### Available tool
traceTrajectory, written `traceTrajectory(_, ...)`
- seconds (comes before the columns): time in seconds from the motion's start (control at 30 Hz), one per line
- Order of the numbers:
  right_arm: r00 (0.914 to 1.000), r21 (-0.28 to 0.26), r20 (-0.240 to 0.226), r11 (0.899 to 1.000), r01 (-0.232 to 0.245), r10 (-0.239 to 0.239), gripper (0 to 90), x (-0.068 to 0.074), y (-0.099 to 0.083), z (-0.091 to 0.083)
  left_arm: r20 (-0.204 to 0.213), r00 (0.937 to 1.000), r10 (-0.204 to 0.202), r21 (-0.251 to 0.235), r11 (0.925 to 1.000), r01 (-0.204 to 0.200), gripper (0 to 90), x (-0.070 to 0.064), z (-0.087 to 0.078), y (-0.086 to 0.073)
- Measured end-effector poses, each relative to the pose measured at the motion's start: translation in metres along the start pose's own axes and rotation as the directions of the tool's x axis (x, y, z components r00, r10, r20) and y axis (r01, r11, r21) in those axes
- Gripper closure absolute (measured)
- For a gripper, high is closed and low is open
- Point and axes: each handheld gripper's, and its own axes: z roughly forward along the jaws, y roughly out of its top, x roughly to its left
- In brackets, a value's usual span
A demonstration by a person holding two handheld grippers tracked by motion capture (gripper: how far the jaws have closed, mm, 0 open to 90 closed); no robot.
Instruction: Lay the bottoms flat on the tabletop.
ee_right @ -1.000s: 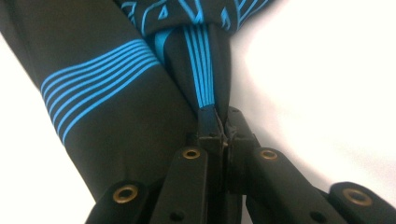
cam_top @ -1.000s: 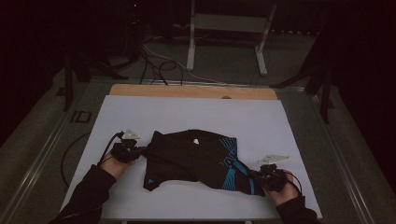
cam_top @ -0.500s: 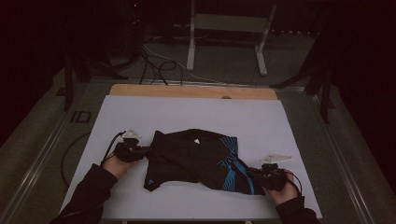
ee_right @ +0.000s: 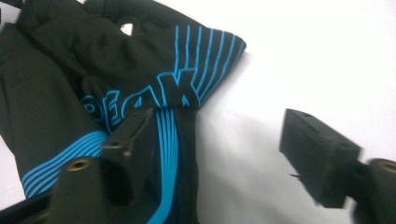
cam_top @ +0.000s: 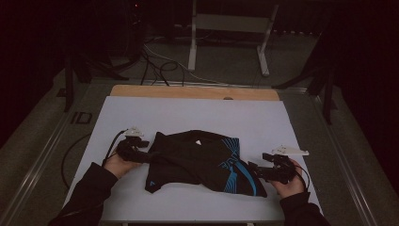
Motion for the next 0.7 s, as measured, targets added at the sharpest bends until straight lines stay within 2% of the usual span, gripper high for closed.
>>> traceTrajectory(0.03, 0.9993, 0.002, -0.036, 1.000, 0.010, -0.010, 15.4, -0.001, 0.003, 0.002, -0.014, 0.9997, 0.022, -0.002, 0.9998, -0.022, 18.8, -0.001, 0.000, 0.002)
traceTrajectory(0.07, 0.9991, -0.001, -0.042, 1.000, 0.006, -0.006, 14.8, -0.001, 0.005, 0.002, -0.027, 0.9993, 0.025, -0.004, 0.9997, -0.025, 15.9, -0.001, -0.001, 0.003)
traceTrajectory(0.17, 0.9984, -0.001, -0.049, 1.000, 0.028, -0.028, 13.6, -0.001, 0.011, 0.006, -0.042, 0.9991, 0.012, -0.013, 0.9998, -0.013, 15.1, 0.001, -0.002, 0.007)
traceTrajectory(0.23, 0.9985, -0.006, -0.048, 1.000, 0.025, -0.025, 13.8, 0.000, 0.014, 0.008, -0.042, 0.9991, 0.009, -0.011, 0.9999, -0.009, 13.1, 0.003, -0.002, 0.009)
traceTrajectory(0.37, 0.9963, -0.033, -0.037, 0.997, 0.076, -0.078, 14.1, -0.001, 0.030, 0.020, -0.023, 0.9997, -0.001, -0.024, 0.9997, 0.000, 13.0, 0.008, -0.002, 0.016)
traceTrajectory(0.5, 0.9954, -0.041, -0.030, 0.995, 0.090, -0.091, 13.5, -0.004, 0.043, 0.033, -0.014, 0.9998, -0.010, -0.030, 0.9995, 0.010, 15.5, 0.011, 0.001, 0.022)
traceTrajectory(0.6, 0.9962, -0.032, -0.026, 0.996, 0.083, -0.083, 12.8, -0.006, 0.047, 0.040, -0.017, 0.9998, -0.014, -0.029, 0.9995, 0.013, 16.2, 0.012, 0.004, 0.025)
traceTrajectory(0.7, 0.9992, 0.003, -0.030, 1.000, 0.025, -0.025, 12.9, -0.008, 0.053, 0.058, -0.028, 0.9992, -0.028, -0.039, 0.9989, 0.027, 18.5, 0.016, 0.009, 0.029)
